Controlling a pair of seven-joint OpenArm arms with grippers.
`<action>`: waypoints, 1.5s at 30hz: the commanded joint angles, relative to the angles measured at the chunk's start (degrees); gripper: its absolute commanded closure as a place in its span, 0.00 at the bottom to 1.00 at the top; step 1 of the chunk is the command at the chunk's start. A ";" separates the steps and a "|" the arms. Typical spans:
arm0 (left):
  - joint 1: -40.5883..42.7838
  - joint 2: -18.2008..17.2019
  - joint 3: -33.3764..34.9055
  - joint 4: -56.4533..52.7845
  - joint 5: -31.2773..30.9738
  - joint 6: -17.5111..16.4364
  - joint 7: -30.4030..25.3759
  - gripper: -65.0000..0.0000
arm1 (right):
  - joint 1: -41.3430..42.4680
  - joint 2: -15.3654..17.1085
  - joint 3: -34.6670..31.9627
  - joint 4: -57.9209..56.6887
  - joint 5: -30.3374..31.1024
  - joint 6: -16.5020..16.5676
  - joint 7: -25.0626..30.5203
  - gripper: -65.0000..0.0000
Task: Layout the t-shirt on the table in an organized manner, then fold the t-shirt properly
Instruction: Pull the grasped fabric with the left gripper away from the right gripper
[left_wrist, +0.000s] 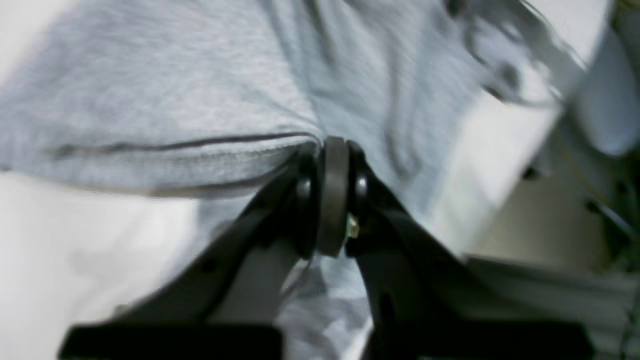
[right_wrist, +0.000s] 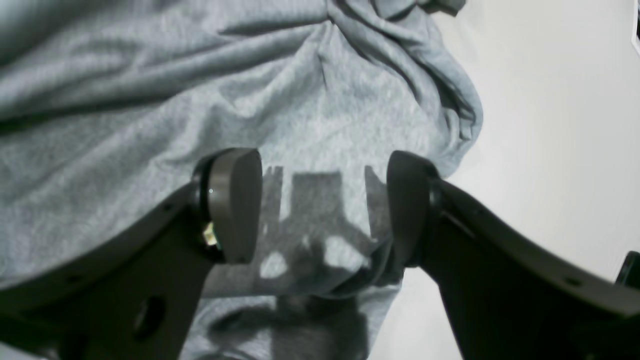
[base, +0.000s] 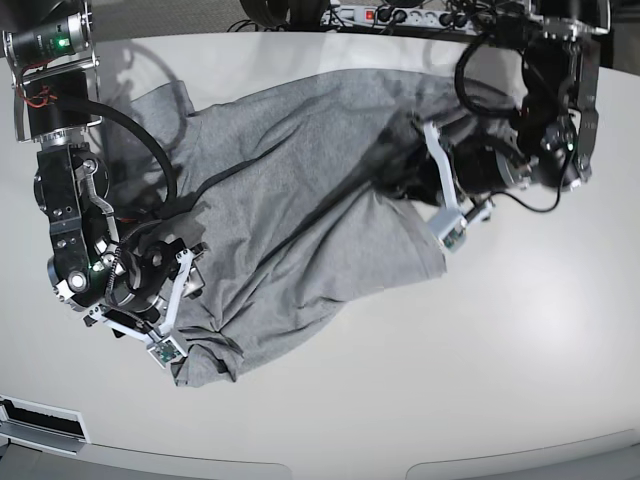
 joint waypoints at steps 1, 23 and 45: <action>0.04 -0.28 -0.04 1.07 -2.84 -0.38 -1.27 1.00 | 1.57 0.50 0.33 0.96 -0.17 -0.02 1.40 0.37; 1.49 0.83 1.77 3.63 -20.28 -0.38 2.56 1.00 | 1.57 0.50 0.33 0.96 -0.17 0.00 1.97 0.37; 0.92 0.85 -3.91 -4.00 4.85 21.90 -12.00 0.39 | 1.55 0.48 0.33 0.96 -0.15 -0.04 1.95 0.37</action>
